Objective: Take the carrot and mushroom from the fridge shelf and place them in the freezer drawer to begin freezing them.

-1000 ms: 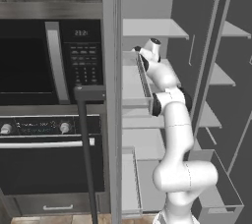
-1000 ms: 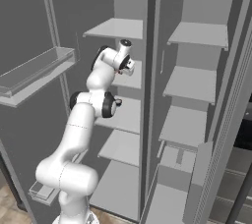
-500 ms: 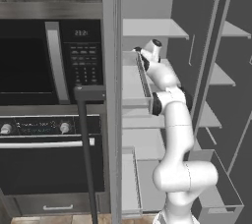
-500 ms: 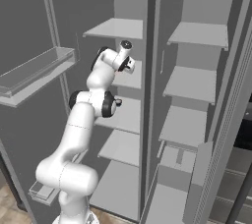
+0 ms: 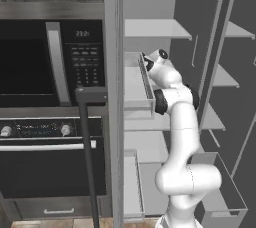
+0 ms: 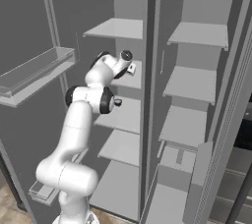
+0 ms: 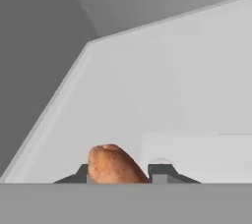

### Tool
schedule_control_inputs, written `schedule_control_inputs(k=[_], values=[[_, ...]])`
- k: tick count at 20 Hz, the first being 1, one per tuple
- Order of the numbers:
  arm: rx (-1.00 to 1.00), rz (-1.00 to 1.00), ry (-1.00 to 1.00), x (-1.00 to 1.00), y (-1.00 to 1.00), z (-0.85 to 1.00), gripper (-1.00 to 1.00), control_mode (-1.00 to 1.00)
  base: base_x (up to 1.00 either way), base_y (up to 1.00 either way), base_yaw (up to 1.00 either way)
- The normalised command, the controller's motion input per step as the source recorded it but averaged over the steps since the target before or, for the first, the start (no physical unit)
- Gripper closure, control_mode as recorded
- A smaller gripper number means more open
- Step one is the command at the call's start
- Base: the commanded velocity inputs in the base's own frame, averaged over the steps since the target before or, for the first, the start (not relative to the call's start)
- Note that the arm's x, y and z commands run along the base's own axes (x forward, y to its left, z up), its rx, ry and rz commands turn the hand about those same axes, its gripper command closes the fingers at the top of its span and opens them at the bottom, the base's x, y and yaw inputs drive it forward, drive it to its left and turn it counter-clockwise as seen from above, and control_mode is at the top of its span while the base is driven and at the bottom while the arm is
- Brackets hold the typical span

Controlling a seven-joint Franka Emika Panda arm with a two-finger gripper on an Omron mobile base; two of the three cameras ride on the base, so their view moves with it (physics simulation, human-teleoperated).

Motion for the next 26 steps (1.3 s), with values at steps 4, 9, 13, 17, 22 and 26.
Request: schedule_control_inputs(k=[4,9,13,17,22,26], values=[[0.02,0.0,-0.04,-0.68,0.0,-0.22,1.0,-1.0,0.0,0.0,0.0],[0.02,0.0,-0.03,-0.9,0.0,-0.08,1.0,-1.0,0.0,0.0,0.0],[0.01,0.0,0.0,-0.97,-0.01,0.0,1.0,-1.0,0.0,0.0,0.0],[0.0,0.0,0.0,-1.0,0.0,0.0,1.0,-1.0,0.0,0.0,0.0],[0.0,0.0,0.0,-1.0,-0.03,0.02,1.0,-1.0,0.0,0.0,0.0],[0.01,-0.02,0.04,-1.0,-0.08,0.2,1.0,-1.0,0.0,0.0,0.0]])
